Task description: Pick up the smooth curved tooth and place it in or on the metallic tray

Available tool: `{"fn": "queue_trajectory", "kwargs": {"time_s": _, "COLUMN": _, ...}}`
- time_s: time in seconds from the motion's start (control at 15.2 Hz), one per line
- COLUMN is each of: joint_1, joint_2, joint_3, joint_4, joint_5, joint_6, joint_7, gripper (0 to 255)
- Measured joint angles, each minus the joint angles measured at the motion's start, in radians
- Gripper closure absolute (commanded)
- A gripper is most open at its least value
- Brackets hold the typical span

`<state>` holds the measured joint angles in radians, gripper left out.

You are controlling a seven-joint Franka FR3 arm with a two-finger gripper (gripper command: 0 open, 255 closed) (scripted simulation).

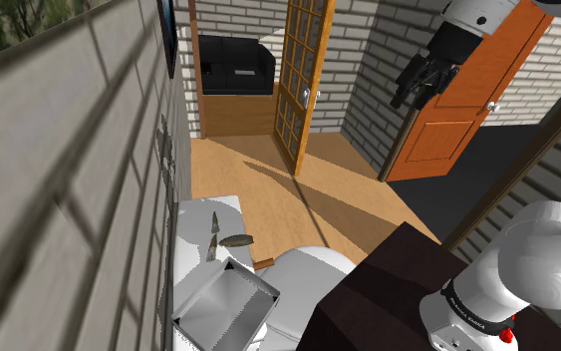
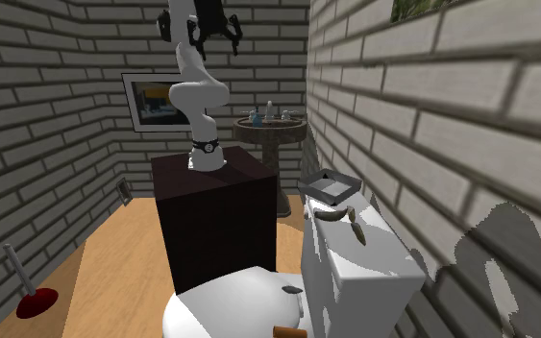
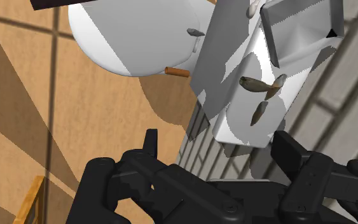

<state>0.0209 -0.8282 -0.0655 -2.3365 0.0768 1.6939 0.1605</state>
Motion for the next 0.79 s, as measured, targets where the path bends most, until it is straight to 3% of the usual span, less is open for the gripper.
{"fn": "queue_trajectory", "kwargs": {"time_s": 0.2, "joint_1": 0.012, "joint_2": 0.032, "joint_3": -0.005, "joint_4": -0.004, "joint_5": 0.002, "joint_6": 0.028, "joint_7": -0.024, "gripper": 0}}
{"fn": "queue_trajectory", "kwargs": {"time_s": 0.79, "joint_1": 0.101, "joint_2": 0.275, "joint_3": -0.026, "joint_4": -0.062, "joint_5": 0.029, "joint_6": 0.276, "joint_7": -0.196, "gripper": 0}}
